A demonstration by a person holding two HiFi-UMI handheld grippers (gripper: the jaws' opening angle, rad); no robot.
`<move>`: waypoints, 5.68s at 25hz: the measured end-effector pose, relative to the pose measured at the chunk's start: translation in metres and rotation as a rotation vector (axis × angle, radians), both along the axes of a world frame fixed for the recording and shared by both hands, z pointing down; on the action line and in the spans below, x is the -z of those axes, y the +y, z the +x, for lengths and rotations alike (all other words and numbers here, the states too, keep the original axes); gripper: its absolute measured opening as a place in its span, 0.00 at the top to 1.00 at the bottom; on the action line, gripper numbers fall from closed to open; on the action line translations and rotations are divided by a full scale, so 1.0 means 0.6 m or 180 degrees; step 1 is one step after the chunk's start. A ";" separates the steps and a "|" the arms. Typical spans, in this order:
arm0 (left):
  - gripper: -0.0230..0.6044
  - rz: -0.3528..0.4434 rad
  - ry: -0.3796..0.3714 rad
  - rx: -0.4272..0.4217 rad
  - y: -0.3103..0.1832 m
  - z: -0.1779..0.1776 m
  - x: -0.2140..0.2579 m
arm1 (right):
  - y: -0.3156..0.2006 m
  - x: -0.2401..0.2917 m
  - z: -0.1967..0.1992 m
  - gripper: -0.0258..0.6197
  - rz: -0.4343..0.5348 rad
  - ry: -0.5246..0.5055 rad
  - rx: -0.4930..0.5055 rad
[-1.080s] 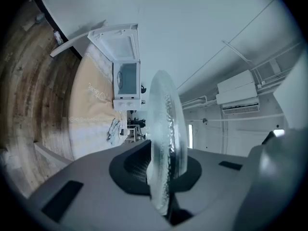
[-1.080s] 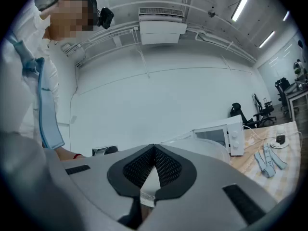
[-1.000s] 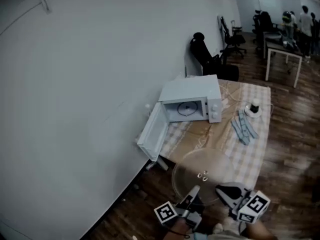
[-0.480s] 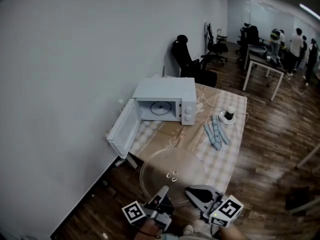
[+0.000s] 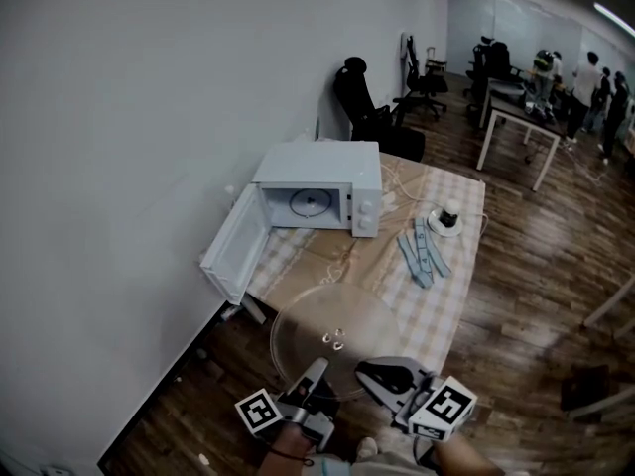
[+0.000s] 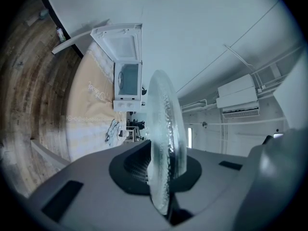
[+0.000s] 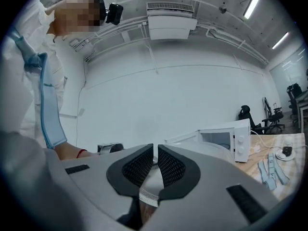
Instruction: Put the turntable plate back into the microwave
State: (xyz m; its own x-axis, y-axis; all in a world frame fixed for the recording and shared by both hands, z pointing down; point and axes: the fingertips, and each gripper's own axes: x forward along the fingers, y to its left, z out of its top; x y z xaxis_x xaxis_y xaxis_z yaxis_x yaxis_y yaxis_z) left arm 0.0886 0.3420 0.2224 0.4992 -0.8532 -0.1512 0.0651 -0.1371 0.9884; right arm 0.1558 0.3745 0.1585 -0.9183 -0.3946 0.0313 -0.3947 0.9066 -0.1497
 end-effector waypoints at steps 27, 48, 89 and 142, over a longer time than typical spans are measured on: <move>0.94 -0.0128 0.0116 -0.0028 -0.166 -0.095 -0.048 | -0.174 -0.057 -0.105 0.91 0.0079 0.0417 -0.0159; 0.94 -0.0083 0.0129 -0.0278 -0.346 -0.206 -0.076 | -0.354 -0.087 -0.219 0.91 -0.0102 0.0432 -0.0553; 0.94 -0.0106 0.0121 0.0045 -0.624 -0.201 -0.210 | -0.652 -0.212 -0.207 0.91 -0.0193 0.0142 -0.0256; 0.94 -0.0023 -0.0121 -0.0035 -0.896 -0.246 -0.299 | -0.910 -0.309 -0.241 0.91 0.0290 0.0224 -0.0861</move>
State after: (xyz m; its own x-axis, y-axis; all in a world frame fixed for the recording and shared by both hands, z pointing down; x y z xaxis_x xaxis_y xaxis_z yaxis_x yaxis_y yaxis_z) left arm -0.0588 -0.1957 0.4021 0.5138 -0.8486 -0.1258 0.0288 -0.1295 0.9912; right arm 0.0111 -0.1715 0.3437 -0.7762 -0.6289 0.0442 -0.6303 0.7755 -0.0361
